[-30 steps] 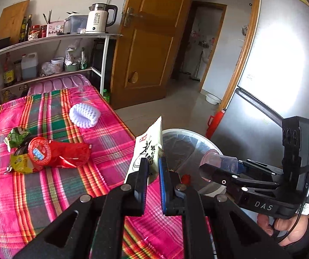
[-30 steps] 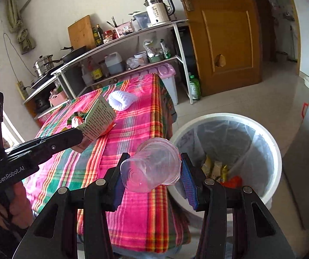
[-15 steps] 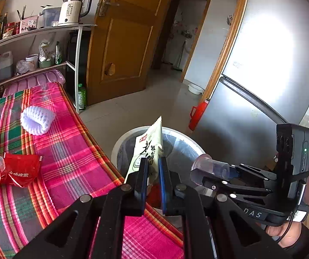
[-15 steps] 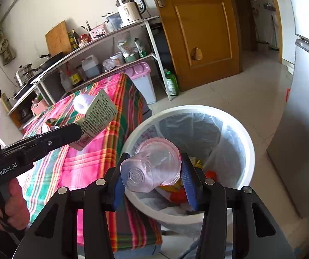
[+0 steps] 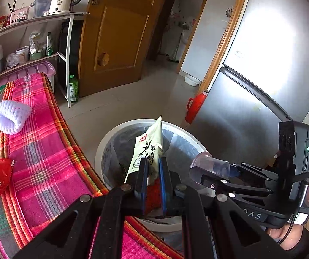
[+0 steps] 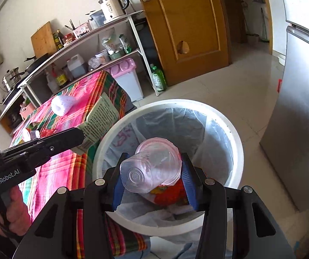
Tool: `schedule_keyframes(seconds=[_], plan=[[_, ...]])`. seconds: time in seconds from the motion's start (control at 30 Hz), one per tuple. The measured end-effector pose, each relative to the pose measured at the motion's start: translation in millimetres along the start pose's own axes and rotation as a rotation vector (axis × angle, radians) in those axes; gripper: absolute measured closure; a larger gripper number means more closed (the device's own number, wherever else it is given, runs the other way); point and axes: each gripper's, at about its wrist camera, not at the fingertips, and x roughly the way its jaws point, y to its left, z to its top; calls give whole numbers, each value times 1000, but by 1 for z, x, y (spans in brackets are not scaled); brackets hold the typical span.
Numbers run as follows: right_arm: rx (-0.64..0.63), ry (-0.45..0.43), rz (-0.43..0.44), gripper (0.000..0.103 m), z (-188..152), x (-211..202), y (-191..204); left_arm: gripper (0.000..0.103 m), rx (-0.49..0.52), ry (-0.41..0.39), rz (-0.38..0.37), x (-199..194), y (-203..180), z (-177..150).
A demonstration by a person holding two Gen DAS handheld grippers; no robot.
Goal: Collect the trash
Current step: 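Carry the cups and white packet over the trash bin and open both tools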
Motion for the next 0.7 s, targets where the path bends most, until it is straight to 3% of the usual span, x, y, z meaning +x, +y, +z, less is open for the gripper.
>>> schedule_keyframes(seconds=[0.27,0.37,0.7], plan=[[-1,-2,-11,52,-1,4,-2,91,-13,11,5,6,0,-3],[-4,-7,-11,52,-1,2,-1,87,-9,5,13,5,-1,-3],[-31,-35,-8,52,-1,-15,12,82,1,-49,59,-22,0,-4]])
